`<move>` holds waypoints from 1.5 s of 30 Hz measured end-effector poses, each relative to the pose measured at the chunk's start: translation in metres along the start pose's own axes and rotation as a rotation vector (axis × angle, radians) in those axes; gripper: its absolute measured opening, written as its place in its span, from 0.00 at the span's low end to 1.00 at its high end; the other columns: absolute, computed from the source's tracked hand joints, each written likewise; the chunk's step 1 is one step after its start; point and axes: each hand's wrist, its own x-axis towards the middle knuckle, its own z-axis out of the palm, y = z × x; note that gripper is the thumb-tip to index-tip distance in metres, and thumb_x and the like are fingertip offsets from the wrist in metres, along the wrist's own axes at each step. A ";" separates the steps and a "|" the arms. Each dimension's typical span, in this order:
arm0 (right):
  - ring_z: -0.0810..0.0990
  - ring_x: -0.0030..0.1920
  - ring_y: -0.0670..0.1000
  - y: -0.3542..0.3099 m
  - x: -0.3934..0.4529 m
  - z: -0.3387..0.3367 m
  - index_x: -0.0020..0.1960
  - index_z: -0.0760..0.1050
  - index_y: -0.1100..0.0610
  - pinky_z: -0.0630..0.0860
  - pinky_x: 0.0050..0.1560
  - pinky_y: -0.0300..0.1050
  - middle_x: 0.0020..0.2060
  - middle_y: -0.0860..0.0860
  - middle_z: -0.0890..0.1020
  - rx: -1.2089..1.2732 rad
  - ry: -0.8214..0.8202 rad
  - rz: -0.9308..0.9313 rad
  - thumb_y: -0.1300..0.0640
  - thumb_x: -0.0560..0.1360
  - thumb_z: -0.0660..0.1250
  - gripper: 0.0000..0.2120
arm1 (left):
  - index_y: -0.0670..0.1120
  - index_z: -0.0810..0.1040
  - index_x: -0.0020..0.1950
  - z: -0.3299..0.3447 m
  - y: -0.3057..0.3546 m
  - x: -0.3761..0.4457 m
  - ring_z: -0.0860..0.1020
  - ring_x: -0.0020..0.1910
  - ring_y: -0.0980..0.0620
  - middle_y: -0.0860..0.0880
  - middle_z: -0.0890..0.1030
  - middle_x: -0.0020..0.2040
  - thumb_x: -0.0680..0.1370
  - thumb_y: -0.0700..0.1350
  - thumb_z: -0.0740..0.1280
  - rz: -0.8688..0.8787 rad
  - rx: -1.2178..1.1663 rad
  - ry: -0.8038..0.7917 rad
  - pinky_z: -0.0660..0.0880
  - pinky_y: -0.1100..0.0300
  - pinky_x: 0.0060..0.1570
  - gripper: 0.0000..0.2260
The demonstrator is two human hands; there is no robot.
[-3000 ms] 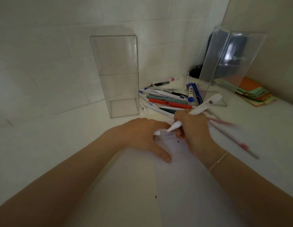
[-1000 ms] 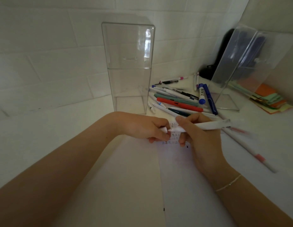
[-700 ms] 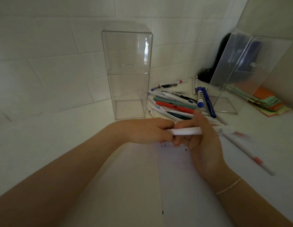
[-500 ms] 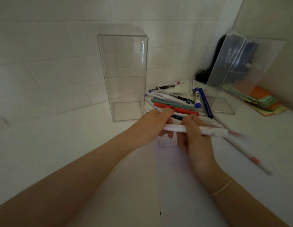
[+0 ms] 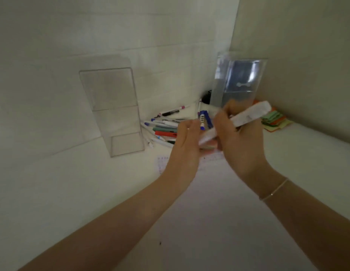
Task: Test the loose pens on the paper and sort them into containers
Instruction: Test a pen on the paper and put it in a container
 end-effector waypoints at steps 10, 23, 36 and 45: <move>0.70 0.24 0.46 -0.027 -0.042 -0.182 0.39 0.72 0.57 0.67 0.27 0.42 0.25 0.47 0.73 -0.535 0.264 0.007 0.50 0.75 0.67 0.12 | 0.52 0.49 0.77 0.144 -0.079 -0.065 0.43 0.76 0.53 0.50 0.48 0.78 0.82 0.54 0.48 0.776 1.288 -0.762 0.41 0.50 0.74 0.23; 0.77 0.35 0.55 0.070 -0.216 -0.341 0.40 0.74 0.47 0.77 0.39 0.55 0.32 0.51 0.78 -0.497 0.657 0.518 0.54 0.75 0.61 0.06 | 0.58 0.46 0.76 0.208 -0.116 -0.072 0.43 0.76 0.55 0.53 0.45 0.78 0.81 0.57 0.44 0.559 1.446 -0.900 0.40 0.54 0.73 0.23; 0.78 0.53 0.63 0.195 -0.257 -0.358 0.63 0.73 0.65 0.75 0.54 0.51 0.58 0.63 0.78 -0.454 0.228 1.281 0.60 0.72 0.69 0.21 | 0.58 0.47 0.76 0.208 -0.120 -0.073 0.44 0.76 0.56 0.53 0.46 0.78 0.81 0.57 0.45 0.574 1.411 -0.888 0.41 0.55 0.73 0.23; 0.70 0.38 0.50 0.015 -0.087 -0.297 0.39 0.67 0.51 0.70 0.43 0.43 0.41 0.55 0.72 -0.524 0.744 0.012 0.68 0.63 0.58 0.13 | 0.47 0.79 0.55 0.203 -0.088 -0.064 0.75 0.55 0.64 0.53 0.80 0.55 0.78 0.39 0.63 0.493 0.433 -0.347 0.71 0.65 0.56 0.10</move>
